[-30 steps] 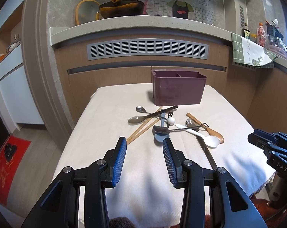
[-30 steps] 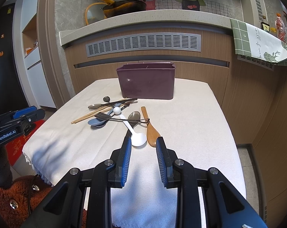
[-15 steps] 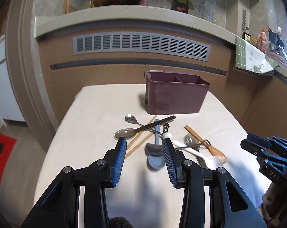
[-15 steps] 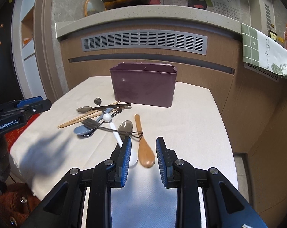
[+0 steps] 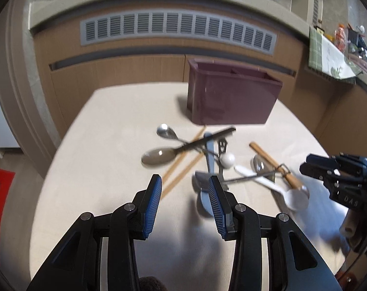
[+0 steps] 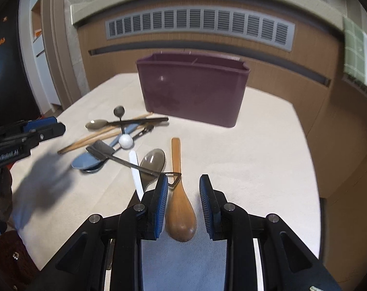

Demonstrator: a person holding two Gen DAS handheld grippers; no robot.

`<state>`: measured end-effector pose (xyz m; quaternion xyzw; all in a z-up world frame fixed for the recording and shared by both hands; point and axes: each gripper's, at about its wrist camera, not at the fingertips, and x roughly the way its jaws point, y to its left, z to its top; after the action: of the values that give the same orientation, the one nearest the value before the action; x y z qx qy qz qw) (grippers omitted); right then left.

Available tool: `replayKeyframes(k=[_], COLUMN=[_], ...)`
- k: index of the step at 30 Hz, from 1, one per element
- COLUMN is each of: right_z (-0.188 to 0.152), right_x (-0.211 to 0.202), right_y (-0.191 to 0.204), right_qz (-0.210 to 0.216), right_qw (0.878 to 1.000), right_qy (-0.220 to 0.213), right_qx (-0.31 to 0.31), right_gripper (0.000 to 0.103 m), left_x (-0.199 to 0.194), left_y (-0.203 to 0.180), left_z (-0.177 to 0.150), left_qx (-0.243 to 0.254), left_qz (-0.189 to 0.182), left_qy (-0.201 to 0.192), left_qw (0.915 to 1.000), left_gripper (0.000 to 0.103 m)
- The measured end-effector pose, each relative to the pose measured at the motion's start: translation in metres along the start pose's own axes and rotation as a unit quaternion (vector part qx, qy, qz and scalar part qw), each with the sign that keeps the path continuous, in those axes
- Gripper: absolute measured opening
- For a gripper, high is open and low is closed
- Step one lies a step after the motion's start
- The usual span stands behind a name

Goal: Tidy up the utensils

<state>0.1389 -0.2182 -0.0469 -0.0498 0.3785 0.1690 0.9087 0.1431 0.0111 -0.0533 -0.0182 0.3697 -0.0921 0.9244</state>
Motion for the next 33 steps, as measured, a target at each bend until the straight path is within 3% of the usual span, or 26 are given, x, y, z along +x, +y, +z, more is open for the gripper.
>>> replayKeyframes(k=[5, 10, 14, 17, 22, 25, 30, 33], right_z=[0.008, 0.026, 0.034, 0.034, 0.048, 0.050, 0.044, 0.032], right_x=[0.014, 0.031, 0.052, 0.063, 0.075, 0.082, 0.063, 0.046], right_y=[0.007, 0.042, 0.065, 0.073, 0.060, 0.057, 0.030, 0.003], right_qz=[0.057, 0.120, 0.131, 0.128, 0.127, 0.121, 0.095, 0.066], right_qw=[0.998, 0.988, 0.976, 0.969, 0.978, 0.981, 0.987, 0.994], right_qy=[0.024, 0.037, 0.046, 0.052, 0.050, 0.058, 0.042, 0.033], right_qx=[-0.013, -0.089, -0.165, -0.205, -0.156, -0.140, -0.124, -0.081], right_gripper=[0.026, 0.026, 0.025, 0.023, 0.023, 0.022, 0.022, 0.023], left_x=[0.006, -0.005, -0.012, -0.011, 0.001, 0.006, 0.024, 0.037], left_y=[0.015, 0.044, 0.062, 0.058, 0.051, 0.034, -0.002, -0.021], left_z=[0.006, 0.015, 0.014, 0.011, 0.012, 0.015, 0.021, 0.025], left_qx=[-0.026, -0.066, -0.091, -0.076, -0.077, -0.051, -0.013, -0.013], left_qz=[0.017, 0.046, 0.042, 0.038, 0.022, 0.000, -0.032, -0.028], left_qy=[0.004, -0.019, -0.020, -0.020, -0.013, -0.008, 0.011, 0.023], left_qw=[0.9995, 0.9966, 0.9947, 0.9961, 0.9967, 0.9987, 0.9993, 0.9993], left_gripper=[0.041, 0.041, 0.041, 0.041, 0.041, 0.041, 0.041, 0.041])
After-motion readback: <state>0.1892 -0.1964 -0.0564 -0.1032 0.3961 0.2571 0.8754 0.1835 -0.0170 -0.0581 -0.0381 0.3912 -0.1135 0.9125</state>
